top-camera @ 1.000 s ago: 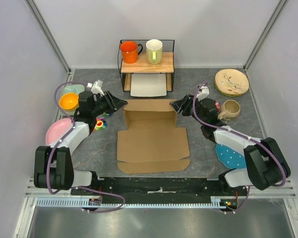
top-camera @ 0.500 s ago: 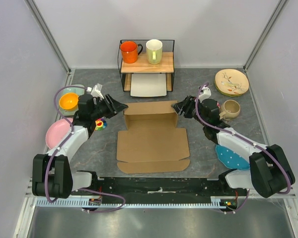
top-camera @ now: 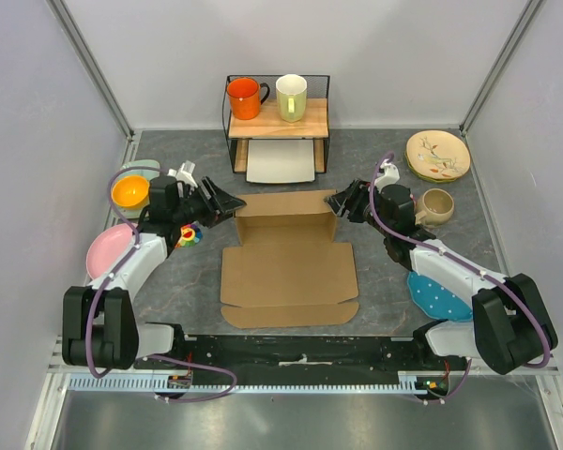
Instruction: Fold the paper box
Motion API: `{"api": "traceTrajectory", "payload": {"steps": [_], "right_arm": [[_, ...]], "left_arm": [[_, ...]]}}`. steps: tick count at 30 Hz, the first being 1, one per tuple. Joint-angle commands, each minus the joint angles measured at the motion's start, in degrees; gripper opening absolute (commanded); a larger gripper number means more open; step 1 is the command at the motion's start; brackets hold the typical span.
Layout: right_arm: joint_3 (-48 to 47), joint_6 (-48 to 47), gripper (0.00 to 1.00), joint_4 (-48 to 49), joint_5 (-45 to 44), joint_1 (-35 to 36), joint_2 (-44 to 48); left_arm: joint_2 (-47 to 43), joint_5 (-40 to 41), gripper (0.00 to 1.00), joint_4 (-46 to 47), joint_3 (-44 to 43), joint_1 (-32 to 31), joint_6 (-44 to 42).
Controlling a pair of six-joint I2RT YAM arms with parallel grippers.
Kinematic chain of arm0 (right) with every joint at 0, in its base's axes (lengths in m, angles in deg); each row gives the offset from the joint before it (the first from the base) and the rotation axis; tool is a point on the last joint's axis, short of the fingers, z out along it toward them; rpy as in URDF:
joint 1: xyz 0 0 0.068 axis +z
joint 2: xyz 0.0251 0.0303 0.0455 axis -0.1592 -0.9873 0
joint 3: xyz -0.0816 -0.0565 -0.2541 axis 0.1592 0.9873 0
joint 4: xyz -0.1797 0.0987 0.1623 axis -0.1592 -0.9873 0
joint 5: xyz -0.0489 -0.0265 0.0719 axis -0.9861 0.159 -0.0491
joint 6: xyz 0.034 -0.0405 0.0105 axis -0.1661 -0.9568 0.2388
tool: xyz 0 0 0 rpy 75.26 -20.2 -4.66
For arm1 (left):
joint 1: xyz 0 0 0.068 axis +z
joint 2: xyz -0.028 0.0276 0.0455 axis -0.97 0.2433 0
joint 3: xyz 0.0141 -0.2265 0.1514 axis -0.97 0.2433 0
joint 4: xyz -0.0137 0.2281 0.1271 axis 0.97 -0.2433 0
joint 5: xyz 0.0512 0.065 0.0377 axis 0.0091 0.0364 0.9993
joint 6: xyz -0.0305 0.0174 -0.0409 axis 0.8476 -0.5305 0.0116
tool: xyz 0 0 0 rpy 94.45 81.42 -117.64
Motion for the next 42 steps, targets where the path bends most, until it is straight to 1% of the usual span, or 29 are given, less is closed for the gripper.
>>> {"api": "traceTrajectory", "payload": {"steps": [1,3,6,8,9,11,12,14,15,17,18,21,23,24,27,32,35,38,39,41,42], "right_arm": [[3.24,-4.85,0.65,-15.39,-2.15,-0.18,-2.36],[3.06,-4.85,0.66,-15.48,-2.23,-0.18,-2.19],[2.54,-4.77,0.66,-15.57,-2.15,-0.26,-2.54],[2.36,-4.85,0.66,-15.83,-1.97,-0.18,-2.36],[2.19,-4.77,0.66,-15.83,-2.06,-0.18,-2.28],[2.10,-4.94,0.65,-16.01,-1.97,-0.18,-2.27],[2.10,-4.94,0.65,-16.10,-1.97,-0.18,-2.36],[2.18,-4.85,0.65,-16.10,-1.88,-0.18,-2.28],[2.36,-4.94,0.65,-16.18,-1.88,-0.18,-2.27],[2.53,-5.03,0.65,-16.19,-2.14,-0.26,-2.19],[2.71,-5.03,0.64,-16.19,-2.15,-0.18,-2.10],[2.98,-5.03,0.64,-16.27,-2.23,-0.18,-1.66],[2.80,-4.94,0.68,-16.62,-2.67,-0.26,-1.13],[1.84,-4.59,0.73,-16.80,-2.85,-0.18,-0.26],[-1.58,-3.19,0.80,-18.29,-3.38,-0.26,1.15],[-6.60,-0.46,0.81,-18.91,-1.80,-0.26,1.24],[-7.83,-1.33,0.76,-19.00,-1.44,-0.26,0.63],[-6.35,-2.39,0.64,-19.17,-1.97,-0.26,0.19],[-4.51,-2.39,0.56,-19.09,-2.23,-0.26,0.36],[-2.31,-2.66,0.48,-18.30,-3.02,-0.26,0.62],[-0.12,-2.57,0.48,-18.12,-3.20,-0.26,0.89]], "left_arm": [[-4.23,-3.54,0.69,4.29,-0.11,-0.06,4.77],[-4.06,-4.24,0.71,4.38,-1.35,-0.06,5.12],[-2.48,-6.18,0.71,5.52,-2.41,-0.06,5.12],[-1.86,-6.45,0.69,5.53,-1.53,-0.06,4.60],[-1.08,-6.45,0.62,4.57,-1.18,-0.06,3.29],[-0.28,-6.45,0.53,3.24,0.05,-0.06,1.79],[0.42,-6.36,0.47,2.89,0.66,-0.06,0.65],[1.21,-5.66,0.42,1.49,2.60,-0.06,-0.41],[1.48,-5.31,0.37,0.96,3.04,-0.06,-1.81],[2.35,-3.99,0.33,-0.01,4.27,0.03,-2.87],[2.79,-3.55,0.30,-0.36,4.44,0.03,-4.09],[4.38,-1.96,0.25,-2.56,4.36,0.12,-5.24],[4.38,-1.79,0.24,-2.39,4.62,0.12,-5.25],[4.29,-1.61,0.24,-2.39,4.71,0.21,-5.25],[3.59,-1.09,0.24,-3.00,4.36,0.12,-5.86],[3.06,0.06,0.25,-4.93,3.57,0.12,-6.83],[2.97,0.24,0.26,-5.20,3.83,0.12,-6.83],[3.23,0.50,0.26,-5.29,4.09,0.12,-6.83],[3.32,0.67,0.26,-5.29,4.18,0.12,-6.83],[3.50,0.85,0.26,-5.29,4.62,0.12,-6.92],[3.76,1.02,0.26,-5.20,4.88,0.12,-7.18]]}}
